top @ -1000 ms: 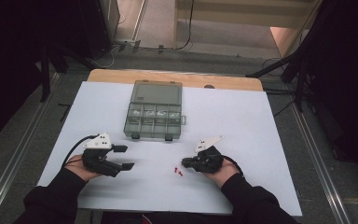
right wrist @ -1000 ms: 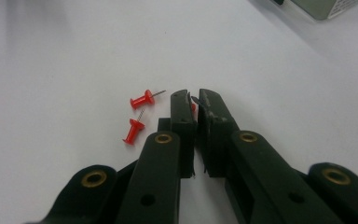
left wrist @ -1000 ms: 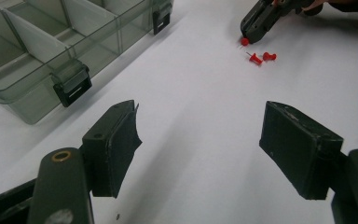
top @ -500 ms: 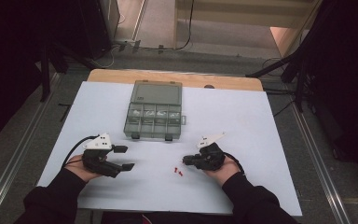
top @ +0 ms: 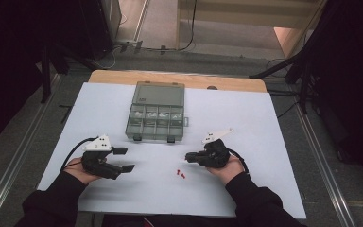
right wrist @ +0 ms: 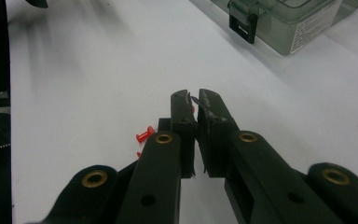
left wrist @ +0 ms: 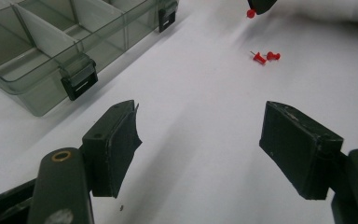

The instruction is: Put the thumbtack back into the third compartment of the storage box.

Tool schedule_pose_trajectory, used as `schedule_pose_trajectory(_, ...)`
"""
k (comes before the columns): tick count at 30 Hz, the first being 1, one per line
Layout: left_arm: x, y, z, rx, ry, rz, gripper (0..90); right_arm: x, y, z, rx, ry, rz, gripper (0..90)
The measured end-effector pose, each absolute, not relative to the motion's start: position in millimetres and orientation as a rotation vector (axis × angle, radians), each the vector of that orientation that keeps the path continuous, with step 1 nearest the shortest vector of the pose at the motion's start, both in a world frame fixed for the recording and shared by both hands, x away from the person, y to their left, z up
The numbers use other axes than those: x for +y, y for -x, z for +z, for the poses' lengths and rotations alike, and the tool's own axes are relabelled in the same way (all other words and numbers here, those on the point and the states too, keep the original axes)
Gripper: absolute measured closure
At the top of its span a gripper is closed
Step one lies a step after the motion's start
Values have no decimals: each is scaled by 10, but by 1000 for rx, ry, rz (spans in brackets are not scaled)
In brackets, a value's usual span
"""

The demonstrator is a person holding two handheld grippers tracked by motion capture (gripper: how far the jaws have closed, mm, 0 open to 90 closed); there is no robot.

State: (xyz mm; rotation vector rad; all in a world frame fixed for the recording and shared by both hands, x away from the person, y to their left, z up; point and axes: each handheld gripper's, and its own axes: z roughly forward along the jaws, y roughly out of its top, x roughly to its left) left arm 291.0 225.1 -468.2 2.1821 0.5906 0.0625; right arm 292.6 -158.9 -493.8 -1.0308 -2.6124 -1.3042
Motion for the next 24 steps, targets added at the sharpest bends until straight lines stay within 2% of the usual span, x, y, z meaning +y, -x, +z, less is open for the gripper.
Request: schedule_pose_trajectory(24, 2320, -2864, -4689, 631, -2173, 90, 268, -1536, -3087, -4791, -2560, 1111, -1346, 872)
